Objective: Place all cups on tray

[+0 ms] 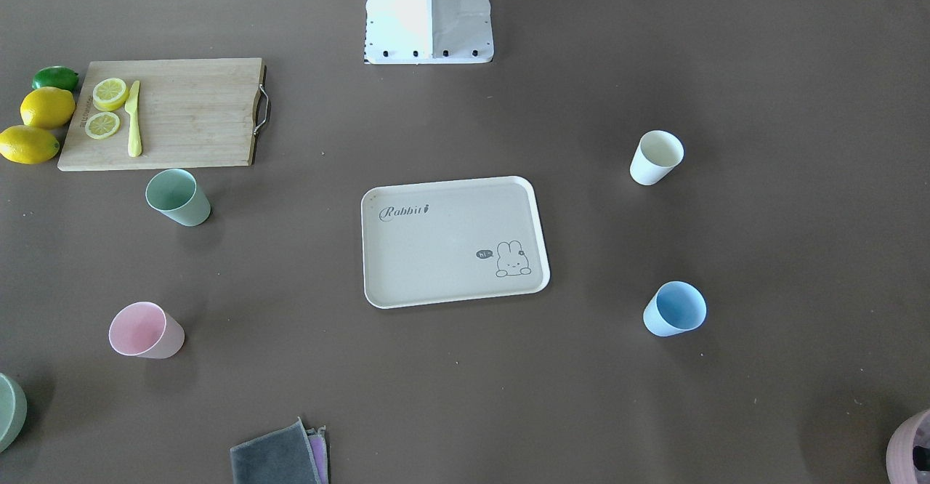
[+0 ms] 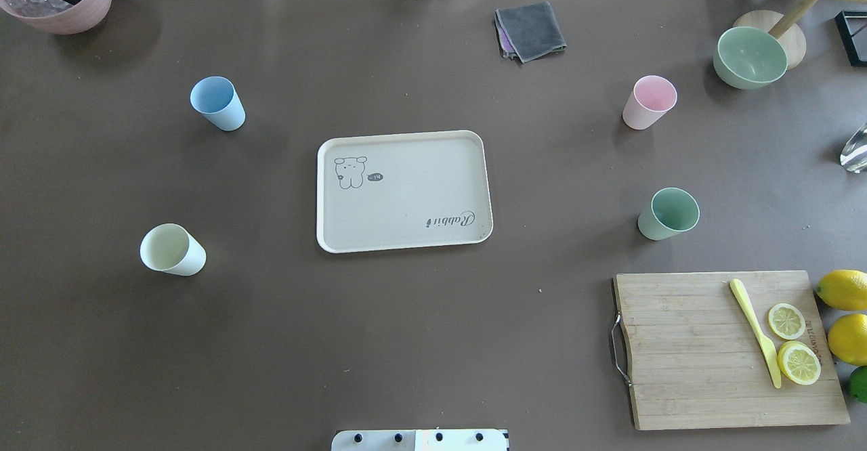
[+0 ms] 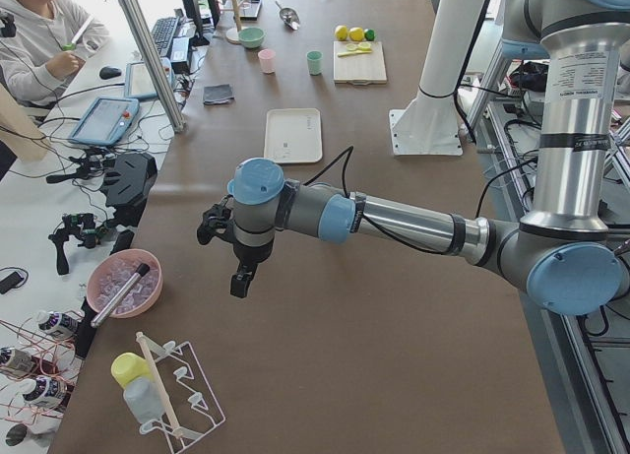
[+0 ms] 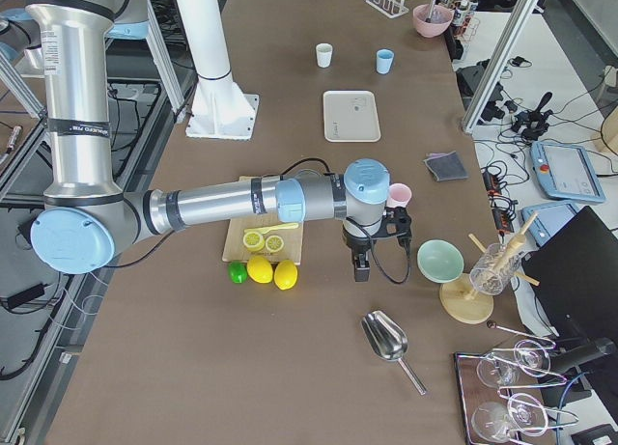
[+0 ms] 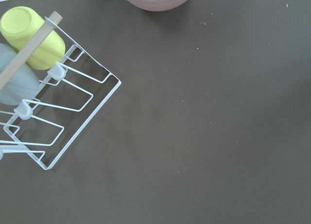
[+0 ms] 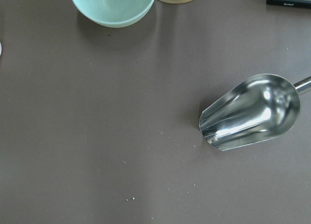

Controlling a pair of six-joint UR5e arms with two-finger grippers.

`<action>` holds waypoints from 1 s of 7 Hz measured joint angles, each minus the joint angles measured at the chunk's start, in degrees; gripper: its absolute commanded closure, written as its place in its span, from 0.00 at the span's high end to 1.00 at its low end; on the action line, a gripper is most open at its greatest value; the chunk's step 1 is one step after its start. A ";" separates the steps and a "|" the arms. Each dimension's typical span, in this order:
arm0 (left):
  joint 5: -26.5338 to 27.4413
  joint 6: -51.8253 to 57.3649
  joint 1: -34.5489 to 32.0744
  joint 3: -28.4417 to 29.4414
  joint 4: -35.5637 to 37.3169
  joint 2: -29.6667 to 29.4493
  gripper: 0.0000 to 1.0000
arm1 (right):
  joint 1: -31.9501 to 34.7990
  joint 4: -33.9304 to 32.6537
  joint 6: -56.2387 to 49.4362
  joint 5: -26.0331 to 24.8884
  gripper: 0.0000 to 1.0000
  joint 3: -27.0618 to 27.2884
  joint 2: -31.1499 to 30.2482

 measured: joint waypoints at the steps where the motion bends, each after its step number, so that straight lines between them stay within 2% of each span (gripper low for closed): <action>1: -0.96 0.00 0.00 0.03 -0.02 0.17 0.97 | -0.01 0.00 0.00 0.00 1.00 0.06 -0.01; 3: -4.08 0.04 0.02 0.24 0.06 0.74 0.98 | -0.01 0.00 0.00 0.00 1.00 0.11 0.10; 7: -4.78 -0.52 0.05 -1.00 0.14 2.96 0.98 | -0.04 -0.08 0.17 0.60 1.00 1.84 -0.44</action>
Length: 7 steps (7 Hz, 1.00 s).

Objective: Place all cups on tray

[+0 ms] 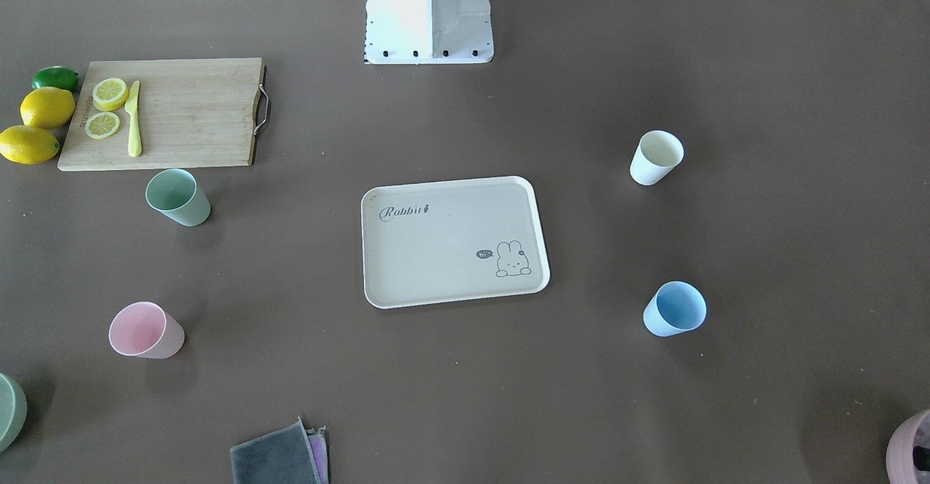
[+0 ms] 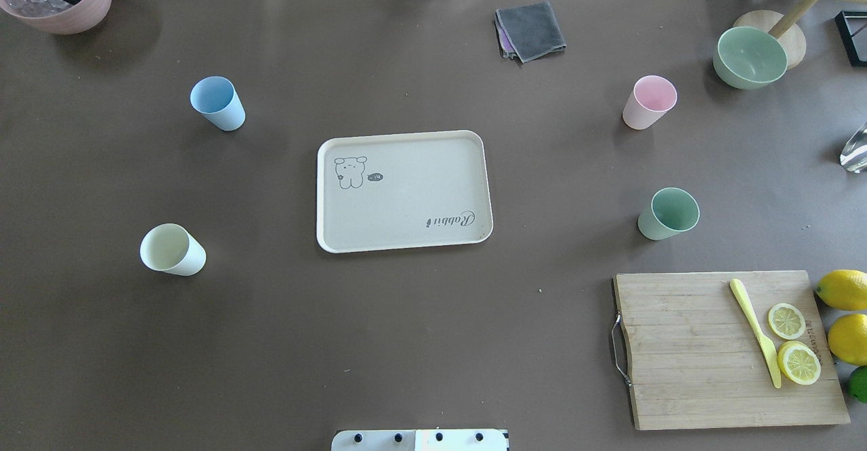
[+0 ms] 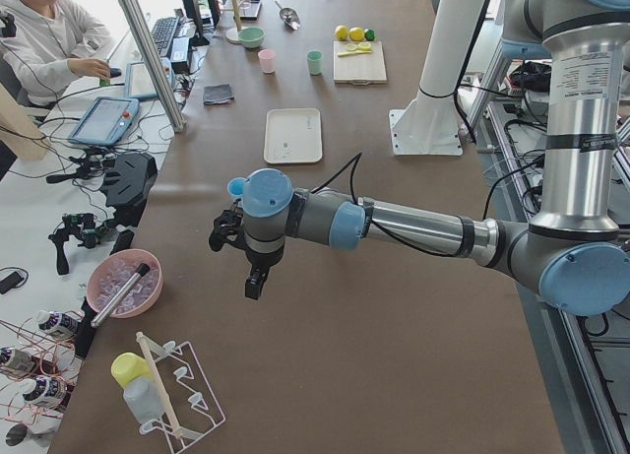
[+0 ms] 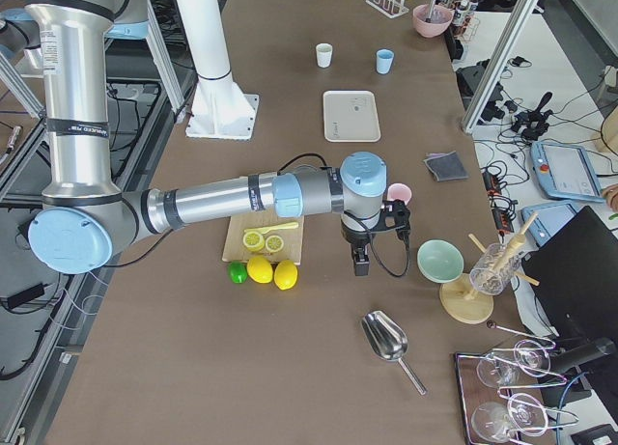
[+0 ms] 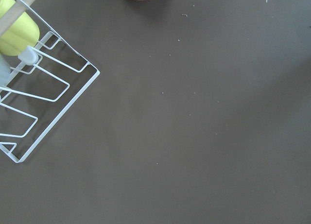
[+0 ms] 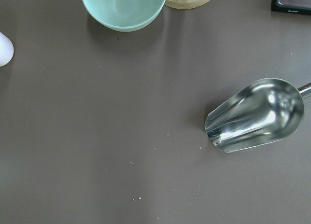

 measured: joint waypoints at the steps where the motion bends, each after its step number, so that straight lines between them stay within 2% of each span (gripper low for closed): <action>1: -0.03 -0.06 0.03 -0.32 0.00 0.31 0.98 | -0.03 0.01 -0.05 1.17 1.00 0.11 -0.06; 3: -0.11 -0.01 0.04 -0.42 0.03 0.44 0.98 | -0.40 0.12 -0.23 3.20 1.00 0.72 -0.09; 7: -0.16 -0.04 0.10 -0.52 -0.39 3.35 0.98 | -3.20 0.14 0.15 4.01 1.00 2.63 0.26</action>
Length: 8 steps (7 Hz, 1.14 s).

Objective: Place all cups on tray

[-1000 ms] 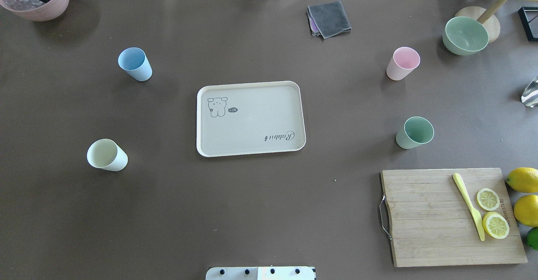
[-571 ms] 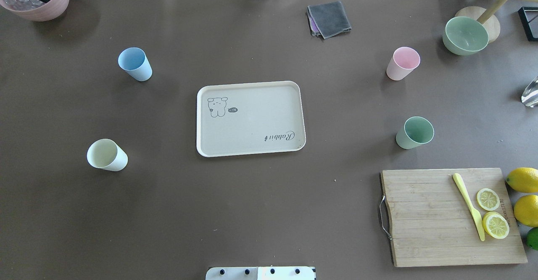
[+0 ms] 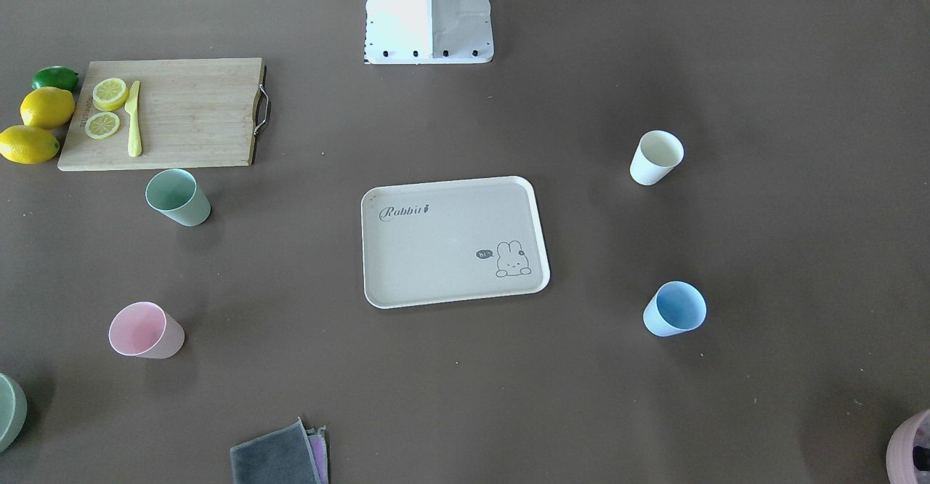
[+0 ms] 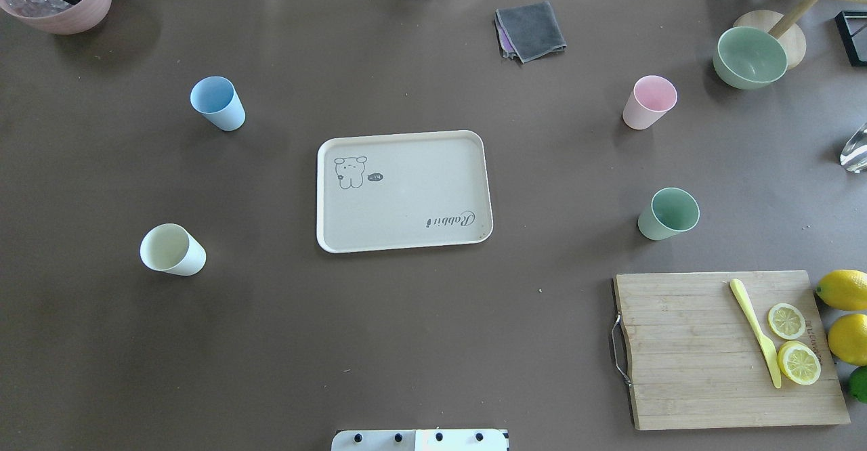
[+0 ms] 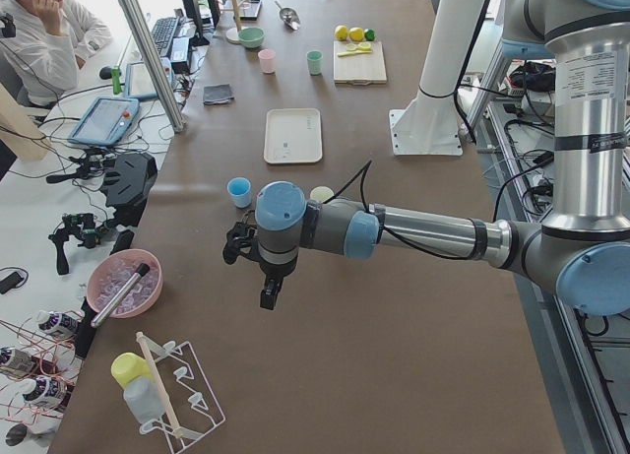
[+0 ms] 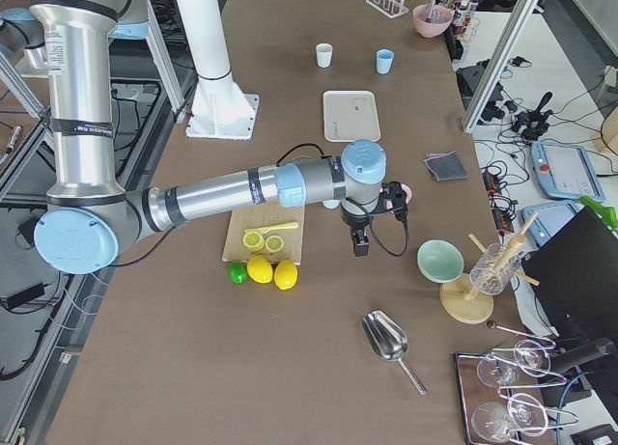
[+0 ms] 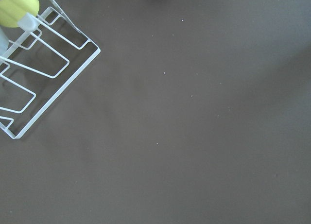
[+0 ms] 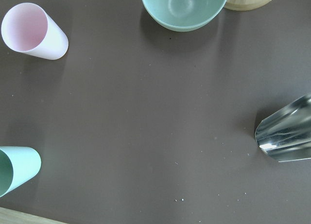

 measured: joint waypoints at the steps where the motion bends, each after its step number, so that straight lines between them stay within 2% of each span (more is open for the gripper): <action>1: 0.01 -0.07 0.01 -0.01 -0.50 0.19 0.98 | -1.05 -0.03 0.52 0.05 1.00 0.59 0.01; 3: -0.04 -3.34 1.26 -0.87 -1.80 0.37 0.98 | -5.35 -0.05 6.18 0.02 0.99 2.68 0.03; 5: -0.01 -13.14 6.13 -2.91 -6.72 1.36 0.98 | -12.01 3.28 12.64 -0.28 0.99 5.12 -0.55; 6: 0.03 -18.14 8.89 -3.27 -9.76 1.63 0.98 | -15.54 8.08 16.42 -0.86 0.98 5.24 -1.45; 8: 0.12 -23.06 12.60 -3.74 -12.94 1.70 0.98 | -22.90 19.82 27.30 -3.38 0.89 3.25 -2.74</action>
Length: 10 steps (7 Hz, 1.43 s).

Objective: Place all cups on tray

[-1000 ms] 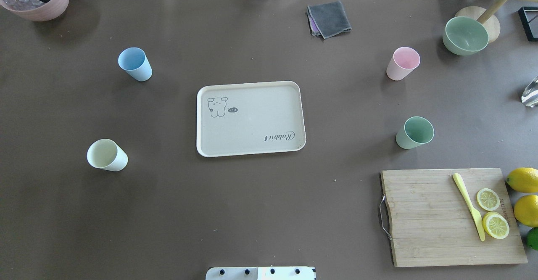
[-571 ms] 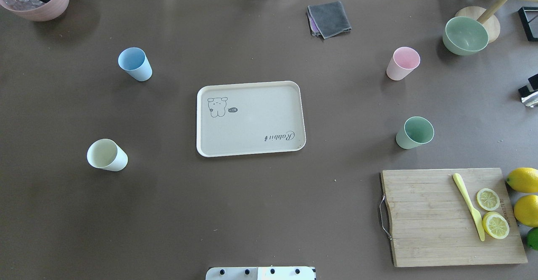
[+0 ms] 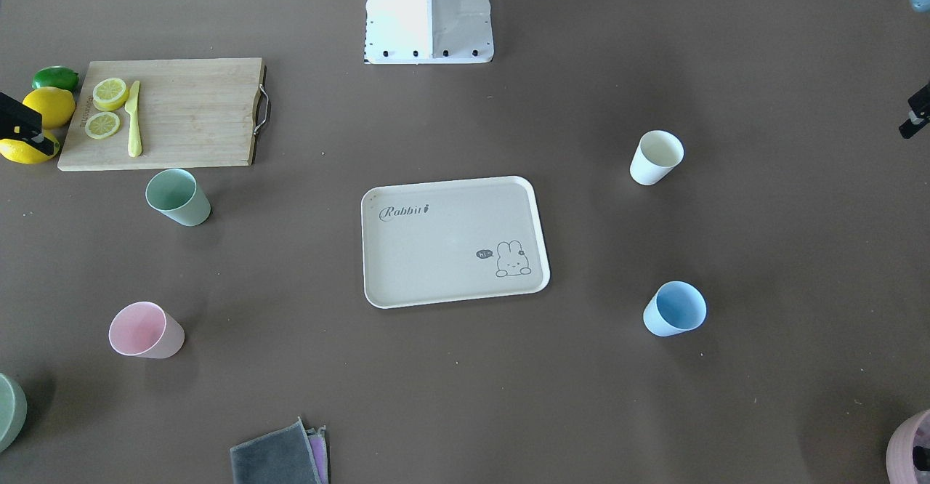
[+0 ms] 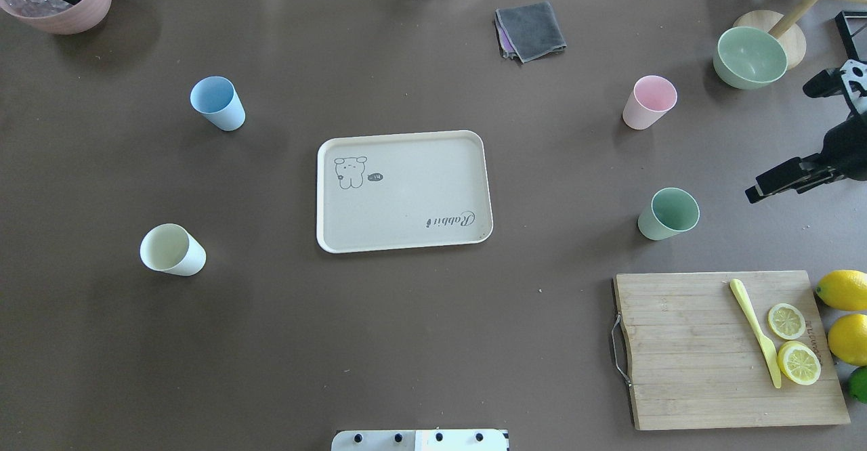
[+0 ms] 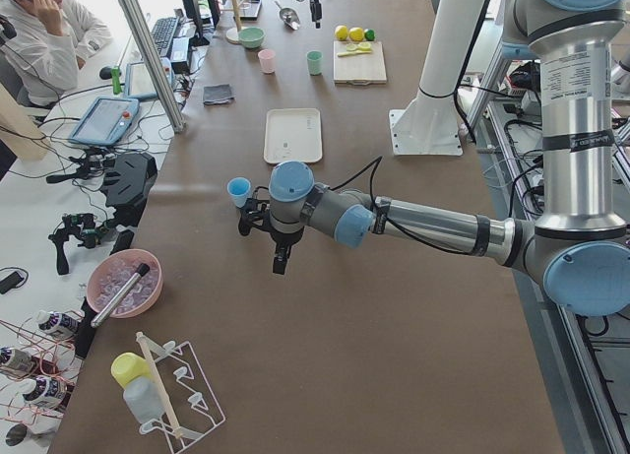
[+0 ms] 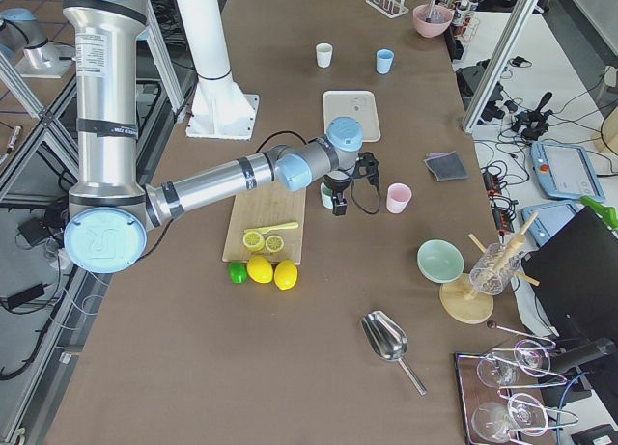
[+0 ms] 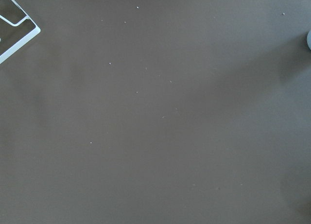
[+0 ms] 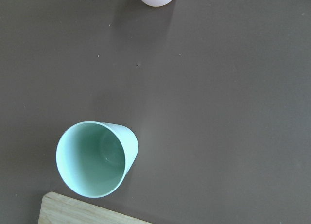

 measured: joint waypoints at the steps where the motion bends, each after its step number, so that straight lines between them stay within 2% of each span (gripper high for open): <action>1: 0.06 -0.66 1.00 -0.42 -0.40 0.01 0.98 | -3.32 4.60 4.26 -1.80 0.81 -1.79 0.06; 3: 0.33 -0.99 1.86 -0.90 -0.60 0.29 0.98 | -6.36 8.24 7.46 -3.16 0.79 -5.69 1.96; 4: 0.39 -1.00 1.97 -1.13 -0.65 0.78 0.98 | -6.74 8.57 7.90 -3.12 0.73 -7.65 3.68; 5: 0.42 -1.00 1.99 -1.46 -0.94 1.57 0.98 | -6.91 8.67 8.06 -3.05 0.72 -8.95 4.75; 6: 0.43 -1.01 2.02 -1.75 -1.52 2.37 0.98 | -7.09 8.73 8.12 -2.99 0.52 -10.24 5.66; 7: 0.43 -1.13 2.02 -1.94 -1.93 2.84 0.98 | -7.24 8.74 8.14 -2.86 0.09 -11.28 6.47; 8: 0.42 -1.38 2.05 -2.10 -2.09 3.14 0.98 | -7.49 8.72 8.01 -2.23 0.00 -11.75 6.84; 10: 0.64 -4.68 3.17 -2.77 -2.27 3.17 0.97 | -8.15 8.81 7.53 -0.23 0.00 -11.75 7.11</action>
